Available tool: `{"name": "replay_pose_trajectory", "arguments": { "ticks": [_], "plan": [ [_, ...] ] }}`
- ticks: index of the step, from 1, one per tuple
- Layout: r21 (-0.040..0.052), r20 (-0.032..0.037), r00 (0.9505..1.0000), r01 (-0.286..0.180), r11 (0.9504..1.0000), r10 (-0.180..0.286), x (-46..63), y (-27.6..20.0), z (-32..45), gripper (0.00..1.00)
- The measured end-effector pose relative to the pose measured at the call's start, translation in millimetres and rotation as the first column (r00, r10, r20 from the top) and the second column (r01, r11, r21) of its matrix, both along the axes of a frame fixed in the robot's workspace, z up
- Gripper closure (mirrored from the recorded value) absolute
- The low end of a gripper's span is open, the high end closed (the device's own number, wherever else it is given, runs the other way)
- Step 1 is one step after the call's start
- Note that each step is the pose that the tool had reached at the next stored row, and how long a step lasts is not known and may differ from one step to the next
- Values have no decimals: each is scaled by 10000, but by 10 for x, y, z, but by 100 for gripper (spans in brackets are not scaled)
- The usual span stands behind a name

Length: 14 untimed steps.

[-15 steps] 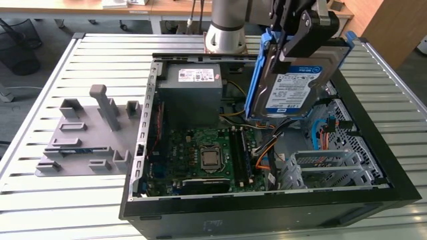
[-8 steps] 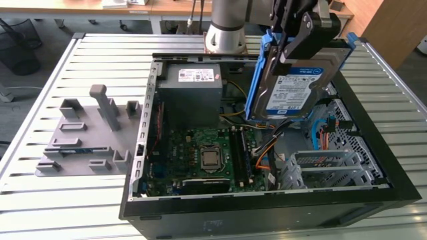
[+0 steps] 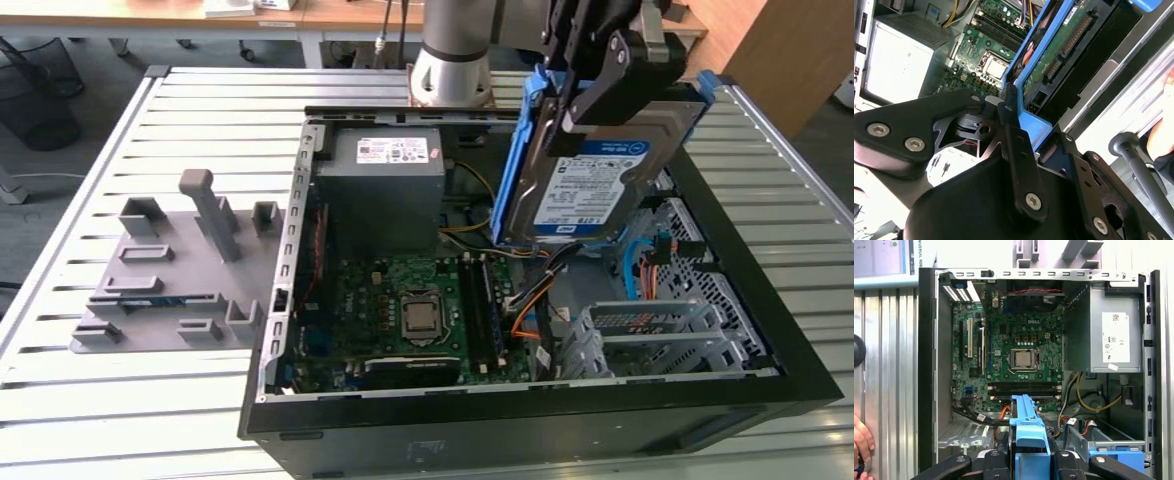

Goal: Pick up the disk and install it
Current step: 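Insert the disk into the insertion slot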

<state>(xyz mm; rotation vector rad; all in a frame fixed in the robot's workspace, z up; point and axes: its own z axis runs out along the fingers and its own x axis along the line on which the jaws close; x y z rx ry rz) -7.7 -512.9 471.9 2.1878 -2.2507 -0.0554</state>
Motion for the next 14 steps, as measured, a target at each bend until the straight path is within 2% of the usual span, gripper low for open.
{"name": "replay_pose_trajectory", "arguments": {
  "ticks": [6, 11, 14],
  "plan": [
    [-5, 0, 10000, 0, 10000, 0, 0, -110, -5, 64],
    [-13, 0, 10000, 0, 10000, 0, 0, -125, -5, 64],
    [-17, 0, 10000, 0, 10000, 0, 0, -178, -6, 64]
  ]
}}
